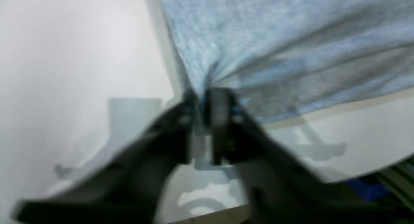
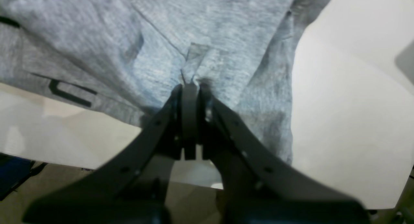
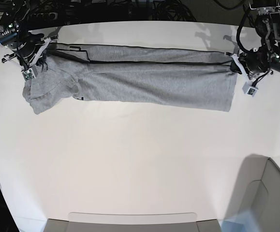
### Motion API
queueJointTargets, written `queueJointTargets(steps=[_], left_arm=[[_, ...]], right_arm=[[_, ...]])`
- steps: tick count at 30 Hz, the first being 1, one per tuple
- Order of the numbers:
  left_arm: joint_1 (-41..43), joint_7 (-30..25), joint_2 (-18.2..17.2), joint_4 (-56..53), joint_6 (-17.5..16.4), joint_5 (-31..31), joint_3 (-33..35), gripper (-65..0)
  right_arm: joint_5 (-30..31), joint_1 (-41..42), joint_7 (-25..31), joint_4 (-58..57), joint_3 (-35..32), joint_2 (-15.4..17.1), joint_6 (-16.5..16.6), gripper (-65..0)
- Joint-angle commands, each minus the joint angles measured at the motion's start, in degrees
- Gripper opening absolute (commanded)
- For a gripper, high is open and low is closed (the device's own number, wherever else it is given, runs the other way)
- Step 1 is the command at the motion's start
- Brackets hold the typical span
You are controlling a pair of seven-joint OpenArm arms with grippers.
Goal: Fold the T-shirt properly
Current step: 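Drag the folded shirt back toward the robot with both grippers, then release the shirt and lift both grippers away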
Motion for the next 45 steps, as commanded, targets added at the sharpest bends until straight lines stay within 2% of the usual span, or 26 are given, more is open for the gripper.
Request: queueJointTargets(steps=[1,3,9,12,13,18,22,27,37,41,45], left_arm=[[-0.4,-0.6,-0.9,1.0,-0.3,-0.4,-0.8,-43.5],[-0.4,-0.6,-1.0,1.1,-0.3,-0.4,-0.8,-39.1],[-0.9,-0.2,-0.8,1.1,-1.0,-0.8,-5.6,-38.5],[-2.9,1.2,-0.8,0.8,-7.2,-3.7,-9.0,-38.4],[-4.0,2.3,-0.8,0.6,-7.2,-4.7,-9.9,-38.2],[-8.6,2.3,0.9,-7.3,-7.2,-4.8,-10.7,-34.3],[-10.4,2.3,2.1,-16.1,-7.2,-4.8,-10.6,-34.3],[-10.4,2.3,2.4,-22.0,-7.2,-4.8,-10.6,-34.3],[-9.9,2.3,5.7,-22.6,-7.2,-5.4,-10.4,-34.3],[-7.0,2.3,5.9,-22.6,-7.2,-7.3,-10.3,-34.3],[-6.6,2.3,6.1,-22.6,-7.2,-7.2,-5.9,-34.4]], right_arm=[[0.4,0.2,0.6,0.9,0.2,0.3,0.6,-64.4],[0.4,0.2,0.6,0.9,0.2,0.2,0.6,-60.7],[0.5,0.2,0.6,0.9,-0.1,0.4,0.6,-51.1],[0.6,0.2,0.6,0.9,-0.1,0.4,0.6,-47.8],[0.6,0.2,0.6,0.9,-0.1,0.5,0.6,-47.3],[0.3,0.7,0.6,0.8,0.2,0.5,0.6,-47.2],[0.3,1.0,0.5,0.7,0.1,0.2,0.6,-47.2],[0.3,1.0,0.5,0.7,0.1,0.2,0.6,-47.3],[0.3,1.0,0.5,0.6,-0.1,0.2,0.6,-47.3],[0.3,1.0,0.5,0.6,-0.1,0.2,0.6,-47.3],[0.3,1.0,0.5,0.6,-0.1,0.4,0.6,-47.3]])
